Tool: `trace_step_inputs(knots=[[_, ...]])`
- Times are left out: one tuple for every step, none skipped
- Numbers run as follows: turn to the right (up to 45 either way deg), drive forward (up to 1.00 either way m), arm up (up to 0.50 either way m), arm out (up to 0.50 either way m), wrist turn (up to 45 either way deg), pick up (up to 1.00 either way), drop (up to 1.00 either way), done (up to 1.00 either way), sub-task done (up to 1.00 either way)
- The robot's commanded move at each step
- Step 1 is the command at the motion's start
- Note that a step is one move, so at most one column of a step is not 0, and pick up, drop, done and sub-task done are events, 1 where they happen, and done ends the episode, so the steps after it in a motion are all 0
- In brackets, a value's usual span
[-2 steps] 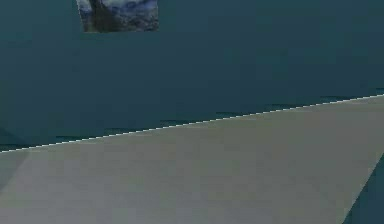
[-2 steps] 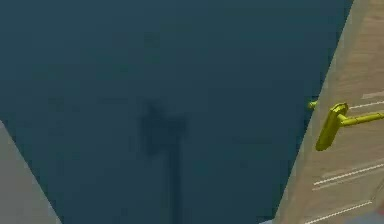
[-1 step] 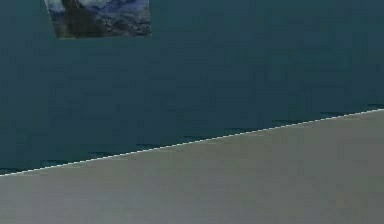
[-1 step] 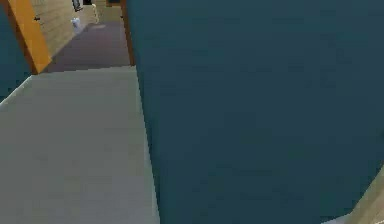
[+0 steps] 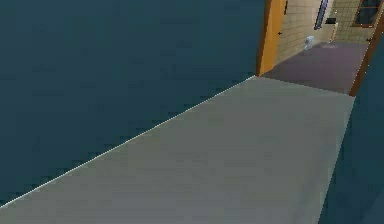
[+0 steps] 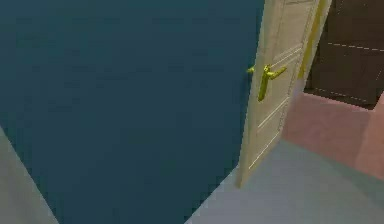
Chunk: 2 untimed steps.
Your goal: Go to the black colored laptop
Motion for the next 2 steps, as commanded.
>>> trace_step_inputs(knots=[[0.0, 0.5, 0.0, 0.0, 0.0, 0.0, 0.0, 0.0, 0.0], [36.0, 0.0, 0.0, 0.0, 0.0, 0.0, 0.0, 0.0, 0.0]])
